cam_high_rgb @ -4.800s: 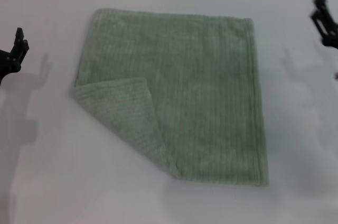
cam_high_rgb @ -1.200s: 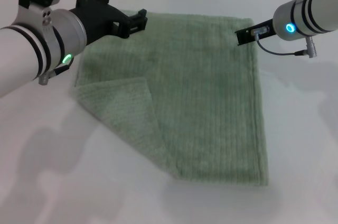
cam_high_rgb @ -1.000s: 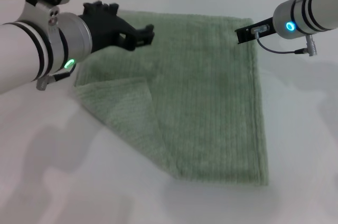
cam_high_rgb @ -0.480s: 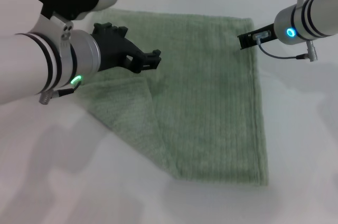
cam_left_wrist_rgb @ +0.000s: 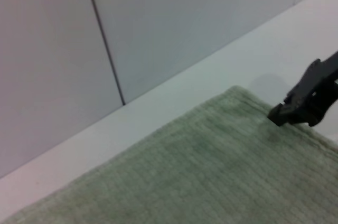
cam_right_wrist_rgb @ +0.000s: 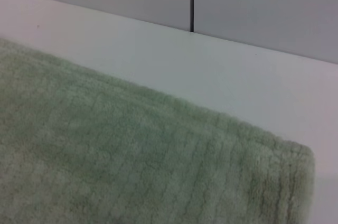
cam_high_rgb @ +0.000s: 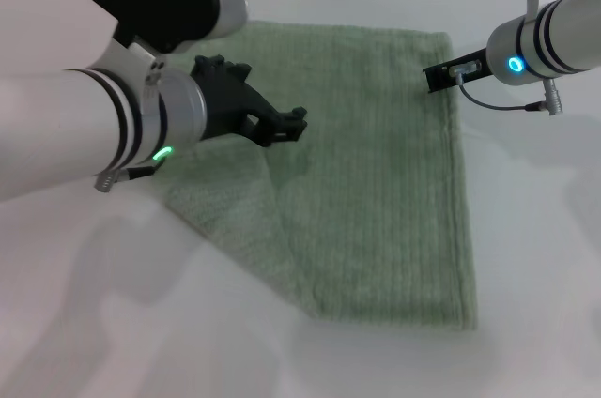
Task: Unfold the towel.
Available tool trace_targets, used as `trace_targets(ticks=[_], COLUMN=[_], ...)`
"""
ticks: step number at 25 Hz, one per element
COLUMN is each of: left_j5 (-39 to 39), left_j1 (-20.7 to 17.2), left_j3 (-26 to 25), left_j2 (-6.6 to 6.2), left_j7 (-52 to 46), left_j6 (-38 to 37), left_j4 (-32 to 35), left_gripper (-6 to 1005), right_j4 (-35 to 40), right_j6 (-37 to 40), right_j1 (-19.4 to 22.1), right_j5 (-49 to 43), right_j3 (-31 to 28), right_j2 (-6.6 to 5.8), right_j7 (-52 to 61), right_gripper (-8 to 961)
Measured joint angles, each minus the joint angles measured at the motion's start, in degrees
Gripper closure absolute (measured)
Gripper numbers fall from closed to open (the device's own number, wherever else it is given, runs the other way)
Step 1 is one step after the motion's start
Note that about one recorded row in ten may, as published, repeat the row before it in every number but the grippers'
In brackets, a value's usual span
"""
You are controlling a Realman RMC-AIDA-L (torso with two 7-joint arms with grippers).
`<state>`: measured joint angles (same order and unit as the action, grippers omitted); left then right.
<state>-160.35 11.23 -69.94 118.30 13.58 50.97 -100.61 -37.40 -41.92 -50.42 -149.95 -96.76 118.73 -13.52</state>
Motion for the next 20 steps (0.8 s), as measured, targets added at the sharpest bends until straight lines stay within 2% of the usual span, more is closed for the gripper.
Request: trace_targets(ticks=[12, 20], left_j5=[0.5, 0.5], left_j1=[4.7, 4.9], left_j3=[1.7, 2.3], left_j2=[0.19, 0.26], left_j7=[-0.5, -0.5], left_j6=[2.6, 2.7], left_j4=[5.3, 5.8], left_gripper=[195, 196], right_j4=[1.7, 2.9], right_j6=[1.9, 3.7], right_j1=[-0.1, -0.2], right_j5=[0.0, 0.1], right_j3=[0.0, 0.2], right_j2=[0.01, 0.02], right_j7=[0.0, 0.0], right_gripper=[954, 954])
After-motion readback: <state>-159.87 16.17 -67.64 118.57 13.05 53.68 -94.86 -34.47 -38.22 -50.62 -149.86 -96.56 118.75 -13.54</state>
